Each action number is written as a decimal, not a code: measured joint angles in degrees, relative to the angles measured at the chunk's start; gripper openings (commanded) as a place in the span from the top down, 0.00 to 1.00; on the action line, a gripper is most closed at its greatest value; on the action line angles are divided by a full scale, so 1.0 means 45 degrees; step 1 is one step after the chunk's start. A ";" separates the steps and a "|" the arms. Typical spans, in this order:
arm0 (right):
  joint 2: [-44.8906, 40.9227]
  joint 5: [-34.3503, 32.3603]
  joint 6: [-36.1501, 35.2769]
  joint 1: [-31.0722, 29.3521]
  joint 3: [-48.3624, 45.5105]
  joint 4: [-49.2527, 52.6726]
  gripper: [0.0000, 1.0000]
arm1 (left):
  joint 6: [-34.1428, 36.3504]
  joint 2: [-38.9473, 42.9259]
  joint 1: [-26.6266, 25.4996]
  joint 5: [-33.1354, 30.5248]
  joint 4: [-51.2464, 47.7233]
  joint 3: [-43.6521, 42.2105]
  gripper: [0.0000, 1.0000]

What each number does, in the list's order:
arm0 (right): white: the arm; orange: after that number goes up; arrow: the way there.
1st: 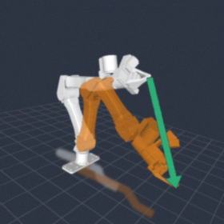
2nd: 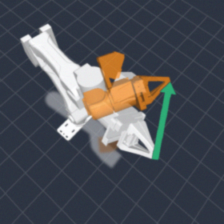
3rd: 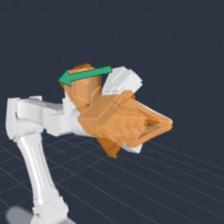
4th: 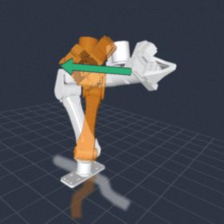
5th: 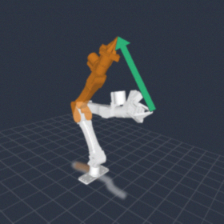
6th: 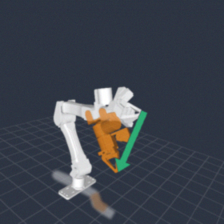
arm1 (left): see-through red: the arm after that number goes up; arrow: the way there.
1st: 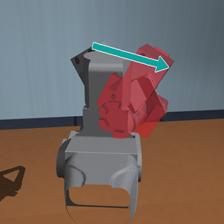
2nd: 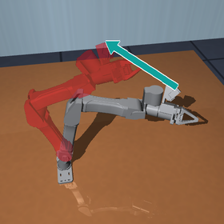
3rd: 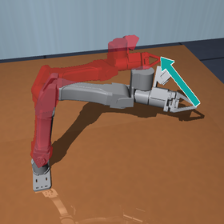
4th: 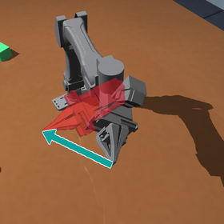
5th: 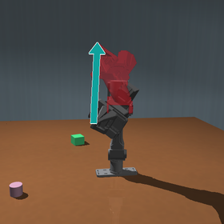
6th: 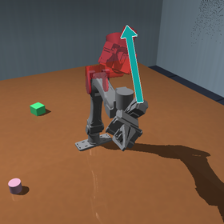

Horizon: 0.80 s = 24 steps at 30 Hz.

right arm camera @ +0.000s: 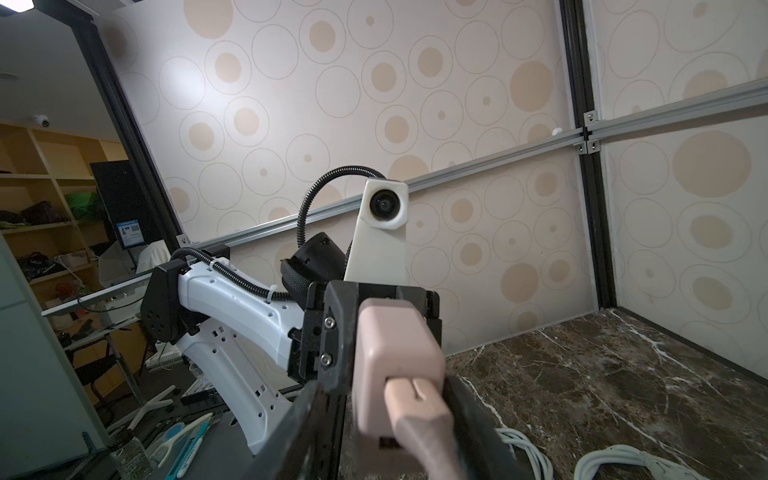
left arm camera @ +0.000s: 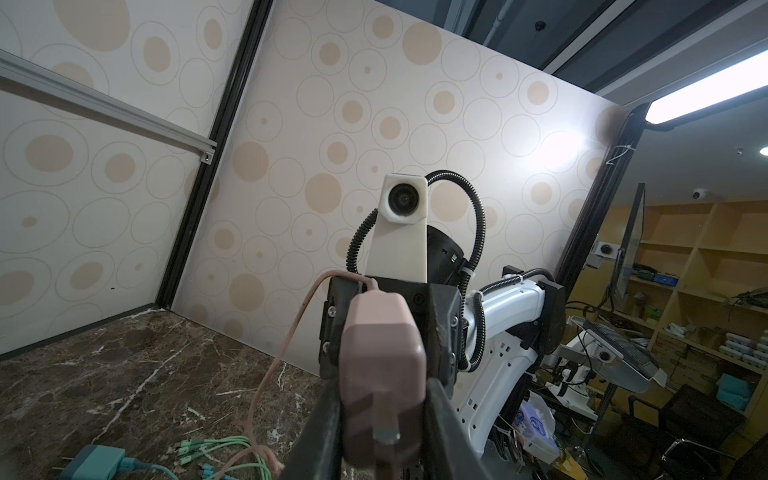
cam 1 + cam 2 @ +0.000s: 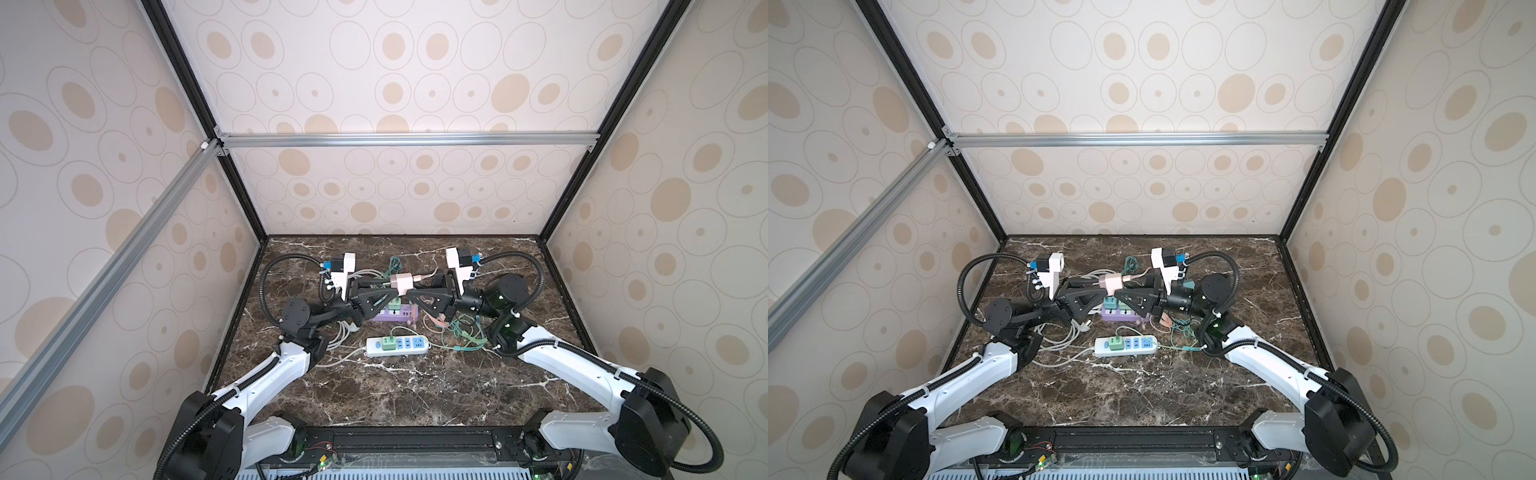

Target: Insert the plug

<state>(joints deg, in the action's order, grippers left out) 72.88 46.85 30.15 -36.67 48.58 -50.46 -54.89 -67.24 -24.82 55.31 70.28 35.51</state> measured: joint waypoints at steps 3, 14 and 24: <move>0.0097 0.0141 0.0073 0.0000 0.0087 -0.0044 0.55 | -0.0049 -0.0015 0.0000 -0.0005 0.0102 -0.0010 1.00; 0.0335 0.0355 0.0267 -0.0015 0.0330 -0.0262 0.61 | -0.0447 -0.0180 0.0000 0.0058 0.0908 -0.0199 1.00; 0.0753 0.0529 0.0500 -0.0204 0.0534 -0.0573 0.67 | -0.0612 -0.0204 0.0000 0.0063 0.1287 -0.0296 1.00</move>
<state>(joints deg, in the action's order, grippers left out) 76.27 49.23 32.40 -37.58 50.98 -53.04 -57.65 -68.16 -24.82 55.59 76.07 34.17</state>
